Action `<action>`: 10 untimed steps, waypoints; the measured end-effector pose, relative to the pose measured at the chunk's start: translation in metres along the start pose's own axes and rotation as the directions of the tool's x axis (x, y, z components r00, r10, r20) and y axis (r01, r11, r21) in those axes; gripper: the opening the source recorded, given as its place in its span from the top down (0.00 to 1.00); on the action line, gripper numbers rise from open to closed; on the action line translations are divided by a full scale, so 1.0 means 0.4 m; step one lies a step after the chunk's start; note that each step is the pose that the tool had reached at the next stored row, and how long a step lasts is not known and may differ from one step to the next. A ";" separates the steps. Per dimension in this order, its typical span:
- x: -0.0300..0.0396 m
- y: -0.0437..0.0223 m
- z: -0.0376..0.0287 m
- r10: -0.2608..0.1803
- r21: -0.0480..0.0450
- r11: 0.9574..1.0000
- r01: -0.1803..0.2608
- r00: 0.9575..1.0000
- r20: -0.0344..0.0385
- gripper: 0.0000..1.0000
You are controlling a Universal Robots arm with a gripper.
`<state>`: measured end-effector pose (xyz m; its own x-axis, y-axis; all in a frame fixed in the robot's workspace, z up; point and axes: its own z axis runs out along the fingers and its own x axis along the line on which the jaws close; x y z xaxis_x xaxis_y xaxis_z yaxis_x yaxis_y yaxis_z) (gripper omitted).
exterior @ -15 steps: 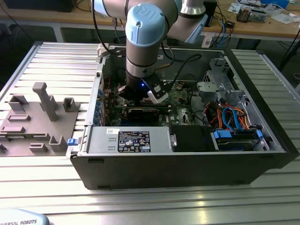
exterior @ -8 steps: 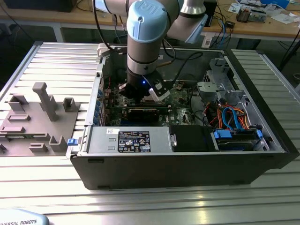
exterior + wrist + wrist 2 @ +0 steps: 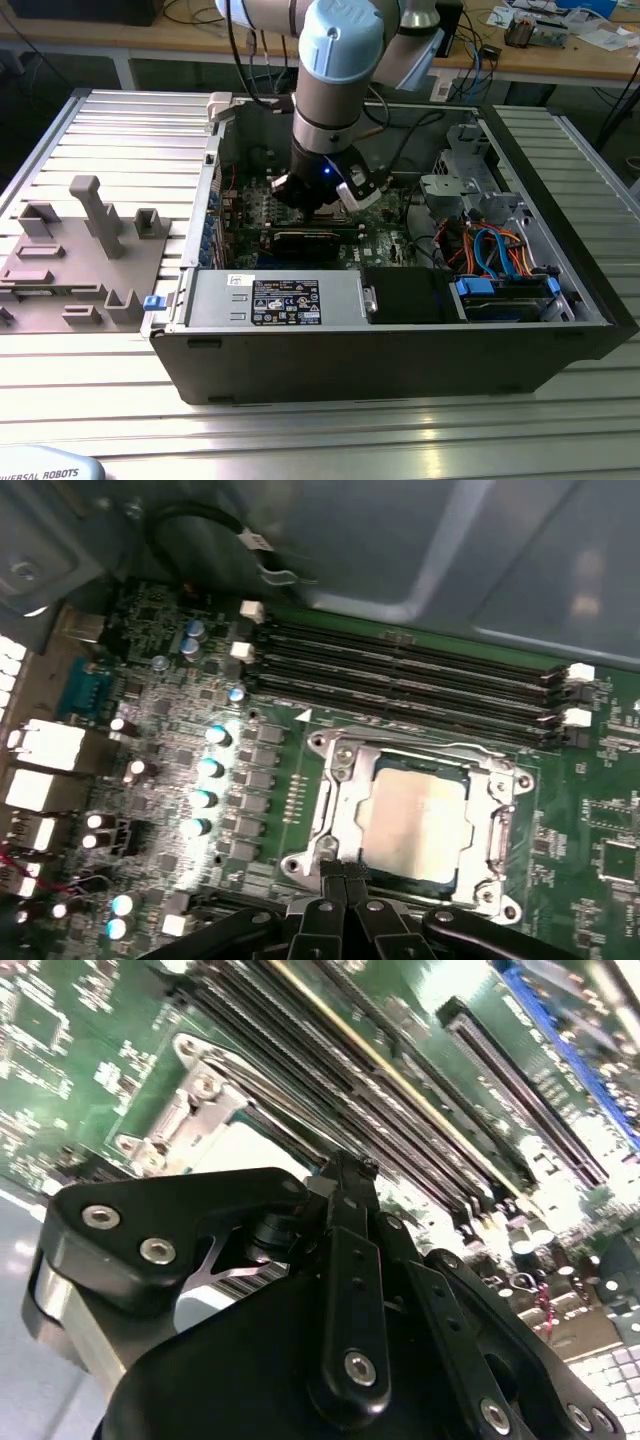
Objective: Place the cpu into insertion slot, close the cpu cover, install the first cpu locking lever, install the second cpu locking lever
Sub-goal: 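Install the second cpu locking lever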
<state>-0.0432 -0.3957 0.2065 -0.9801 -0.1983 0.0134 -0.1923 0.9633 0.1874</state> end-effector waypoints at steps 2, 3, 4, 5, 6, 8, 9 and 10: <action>-0.016 0.003 0.000 0.001 0.006 1.000 -0.001 1.000 -0.005 0.89; -0.028 0.005 0.001 0.002 0.010 1.000 -0.002 1.000 -0.009 0.89; -0.036 0.006 0.001 0.002 0.013 1.000 -0.002 1.000 -0.011 0.89; -0.046 0.011 0.001 0.003 0.017 1.000 -0.003 1.000 -0.014 0.89; -0.052 0.016 0.002 0.003 0.020 1.000 -0.003 1.000 -0.016 0.89; -0.060 0.029 0.005 0.004 0.028 1.000 -0.004 1.000 -0.018 0.89; -0.064 0.035 0.006 0.004 0.033 0.999 -0.004 1.000 -0.019 0.89; -0.068 0.043 0.007 0.005 0.038 0.999 -0.004 1.000 -0.020 0.89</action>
<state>-0.0200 -0.3732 0.2065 -0.9798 -0.1972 0.0338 -0.1901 0.9703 0.1498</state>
